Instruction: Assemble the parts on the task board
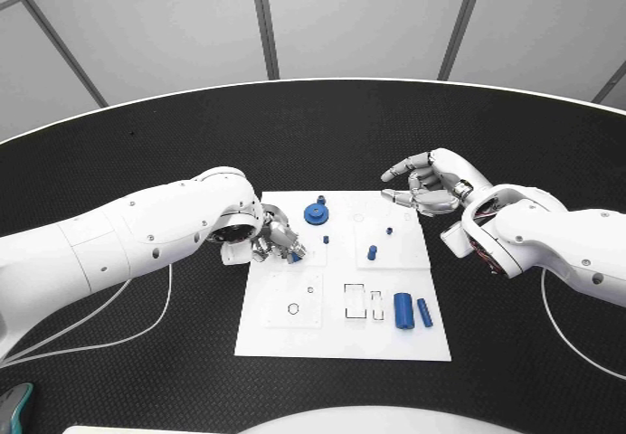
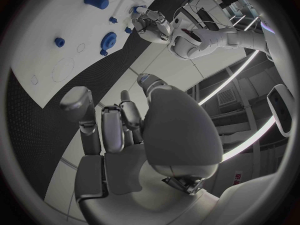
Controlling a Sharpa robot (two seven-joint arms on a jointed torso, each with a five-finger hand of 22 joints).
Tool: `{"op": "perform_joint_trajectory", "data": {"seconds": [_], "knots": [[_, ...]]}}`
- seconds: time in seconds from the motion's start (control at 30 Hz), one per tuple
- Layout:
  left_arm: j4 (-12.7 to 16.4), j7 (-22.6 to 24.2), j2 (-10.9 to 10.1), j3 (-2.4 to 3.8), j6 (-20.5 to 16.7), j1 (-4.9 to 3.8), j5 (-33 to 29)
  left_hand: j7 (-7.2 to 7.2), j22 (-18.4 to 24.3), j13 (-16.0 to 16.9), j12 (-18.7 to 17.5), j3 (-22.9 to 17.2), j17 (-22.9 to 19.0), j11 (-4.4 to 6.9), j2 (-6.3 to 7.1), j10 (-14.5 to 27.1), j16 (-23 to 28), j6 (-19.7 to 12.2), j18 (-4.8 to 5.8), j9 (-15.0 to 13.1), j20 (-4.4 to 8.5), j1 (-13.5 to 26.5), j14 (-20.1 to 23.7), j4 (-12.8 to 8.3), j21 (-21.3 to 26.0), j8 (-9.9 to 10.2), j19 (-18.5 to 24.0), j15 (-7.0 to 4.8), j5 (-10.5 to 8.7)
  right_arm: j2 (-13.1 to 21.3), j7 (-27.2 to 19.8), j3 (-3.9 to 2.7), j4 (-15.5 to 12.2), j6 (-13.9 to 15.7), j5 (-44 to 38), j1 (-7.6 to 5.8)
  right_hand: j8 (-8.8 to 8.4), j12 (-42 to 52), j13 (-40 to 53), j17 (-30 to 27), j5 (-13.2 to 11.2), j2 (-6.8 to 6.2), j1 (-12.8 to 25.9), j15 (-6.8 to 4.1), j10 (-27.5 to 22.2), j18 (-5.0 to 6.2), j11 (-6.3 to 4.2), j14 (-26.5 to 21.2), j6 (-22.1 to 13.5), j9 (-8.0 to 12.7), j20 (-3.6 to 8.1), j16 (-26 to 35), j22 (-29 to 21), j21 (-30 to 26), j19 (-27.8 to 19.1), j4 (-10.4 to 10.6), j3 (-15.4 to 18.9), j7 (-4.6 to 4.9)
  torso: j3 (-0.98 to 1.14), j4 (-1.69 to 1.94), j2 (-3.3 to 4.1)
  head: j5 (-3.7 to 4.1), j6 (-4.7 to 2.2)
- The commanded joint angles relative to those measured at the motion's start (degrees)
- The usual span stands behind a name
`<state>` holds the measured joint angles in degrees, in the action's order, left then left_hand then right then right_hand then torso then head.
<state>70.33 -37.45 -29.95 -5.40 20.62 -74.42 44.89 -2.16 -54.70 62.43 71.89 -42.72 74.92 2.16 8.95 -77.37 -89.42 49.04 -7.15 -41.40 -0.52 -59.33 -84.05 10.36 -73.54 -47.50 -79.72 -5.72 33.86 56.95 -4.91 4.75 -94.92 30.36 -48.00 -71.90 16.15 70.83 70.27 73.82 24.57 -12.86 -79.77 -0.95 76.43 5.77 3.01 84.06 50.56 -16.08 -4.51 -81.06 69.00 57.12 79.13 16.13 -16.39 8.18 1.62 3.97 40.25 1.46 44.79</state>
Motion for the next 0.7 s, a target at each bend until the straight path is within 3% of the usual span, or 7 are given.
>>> {"op": "perform_joint_trajectory", "data": {"seconds": [0.03, 0.7], "knots": [[0.00, -0.13, -0.03, 0.00, 0.73, -0.01, -0.05, 0.21, -0.09, 0.06, -0.13, -6.62, 12.69, 0.17, -0.82, 0.24, 0.17, -0.06, 0.77, -0.05, 0.04, -0.63, -5.35, -6.26, 0.13, -0.18, 0.41, 0.02, 0.02, -0.03, 0.01, 0.00, 0.03, -0.03, 0.00, 0.00, 0.30, 0.12, 0.07, 0.08, 0.37, -0.51, -0.22, -0.33, 0.39, 0.73, 0.13, 2.26, 0.15, 0.06, 0.01, 0.32, 0.03, -0.24, 0.27, 0.01, -0.45, 0.10, 0.03, -0.01, 0.01, -0.01, 0.02], [-0.52, -1.43, 0.05, 0.01, 4.55, -0.32, -1.67, 0.25, -0.20, 0.32, 0.08, -7.07, 12.90, 0.20, -0.46, 0.06, 0.11, 0.07, 0.78, -0.16, 0.02, -0.59, -5.41, -6.88, 0.07, -0.35, 0.39, 0.00, 0.00, -0.12, 0.03, 0.01, 0.15, -0.05, 0.00, 0.00, 0.36, 0.22, 0.13, 0.15, 0.47, -0.53, -0.15, -0.33, 0.47, 0.72, 0.13, 2.28, 0.22, 0.10, 0.01, 0.30, 0.06, -0.24, 0.31, 0.02, -0.69, 0.10, 0.06, 0.03, 0.06, 0.04, 0.07]]}}
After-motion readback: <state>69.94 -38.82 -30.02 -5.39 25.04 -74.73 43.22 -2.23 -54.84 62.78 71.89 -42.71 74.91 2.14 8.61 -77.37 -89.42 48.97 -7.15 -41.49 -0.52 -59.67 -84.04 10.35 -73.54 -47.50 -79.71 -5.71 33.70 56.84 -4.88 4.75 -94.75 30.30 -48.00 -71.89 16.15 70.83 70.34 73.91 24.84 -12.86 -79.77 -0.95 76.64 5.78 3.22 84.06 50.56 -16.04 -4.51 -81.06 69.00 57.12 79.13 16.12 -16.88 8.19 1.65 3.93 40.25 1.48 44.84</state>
